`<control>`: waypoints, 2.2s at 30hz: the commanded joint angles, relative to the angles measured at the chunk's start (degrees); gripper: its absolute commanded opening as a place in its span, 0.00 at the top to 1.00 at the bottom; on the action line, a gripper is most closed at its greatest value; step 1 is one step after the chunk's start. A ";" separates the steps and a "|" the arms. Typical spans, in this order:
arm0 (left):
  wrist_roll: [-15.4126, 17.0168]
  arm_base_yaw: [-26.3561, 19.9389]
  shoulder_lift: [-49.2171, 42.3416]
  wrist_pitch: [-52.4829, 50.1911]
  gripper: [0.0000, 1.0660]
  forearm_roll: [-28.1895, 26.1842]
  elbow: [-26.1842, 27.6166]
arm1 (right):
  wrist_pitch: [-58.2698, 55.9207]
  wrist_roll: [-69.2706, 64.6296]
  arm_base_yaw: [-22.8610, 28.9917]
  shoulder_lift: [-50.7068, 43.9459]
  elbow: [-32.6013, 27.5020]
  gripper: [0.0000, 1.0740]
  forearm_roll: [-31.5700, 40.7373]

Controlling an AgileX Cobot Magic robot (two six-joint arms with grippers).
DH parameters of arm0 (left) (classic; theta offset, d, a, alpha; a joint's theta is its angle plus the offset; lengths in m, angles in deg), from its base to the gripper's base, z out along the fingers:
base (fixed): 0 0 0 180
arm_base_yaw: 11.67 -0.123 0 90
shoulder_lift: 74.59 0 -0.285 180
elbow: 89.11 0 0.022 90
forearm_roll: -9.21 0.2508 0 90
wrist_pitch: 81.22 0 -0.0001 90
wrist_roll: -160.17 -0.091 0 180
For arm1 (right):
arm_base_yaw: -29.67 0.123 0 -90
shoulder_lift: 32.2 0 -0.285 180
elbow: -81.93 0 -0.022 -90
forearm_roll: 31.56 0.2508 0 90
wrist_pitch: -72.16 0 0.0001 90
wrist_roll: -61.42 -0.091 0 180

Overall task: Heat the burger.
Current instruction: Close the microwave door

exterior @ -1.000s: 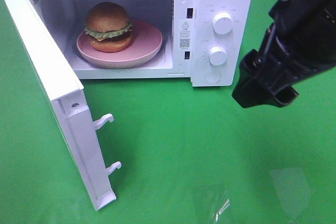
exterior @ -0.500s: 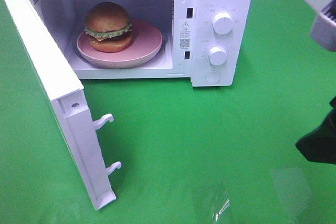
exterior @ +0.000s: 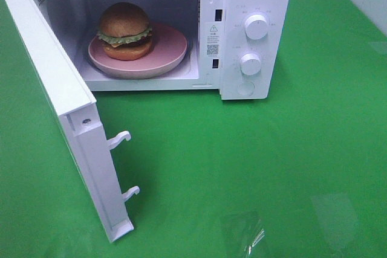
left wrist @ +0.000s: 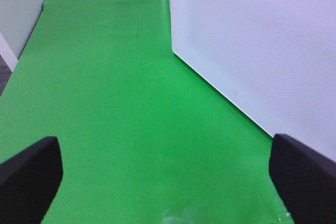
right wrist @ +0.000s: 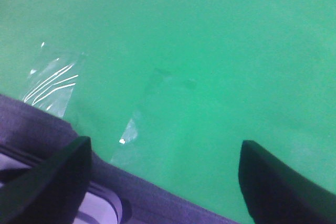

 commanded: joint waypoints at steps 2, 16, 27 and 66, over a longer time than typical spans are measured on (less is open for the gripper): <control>-0.06 0.17 -0.97 -0.74 0.04 -0.11 -0.17 | 1.89 -2.18 -5.39 -7.22 -3.32 0.29 0.97; -0.06 0.17 -0.97 -0.74 0.04 -0.11 -0.17 | -0.17 -2.35 -15.41 -30.37 -6.19 0.29 0.97; -0.06 0.17 -0.97 -0.74 0.04 -0.11 -0.17 | -0.23 -2.46 -17.19 -38.79 -6.19 0.29 0.74; -0.06 0.17 -0.92 -0.74 0.04 -0.11 -0.17 | -0.11 -2.52 -17.19 -38.79 -6.19 0.34 0.92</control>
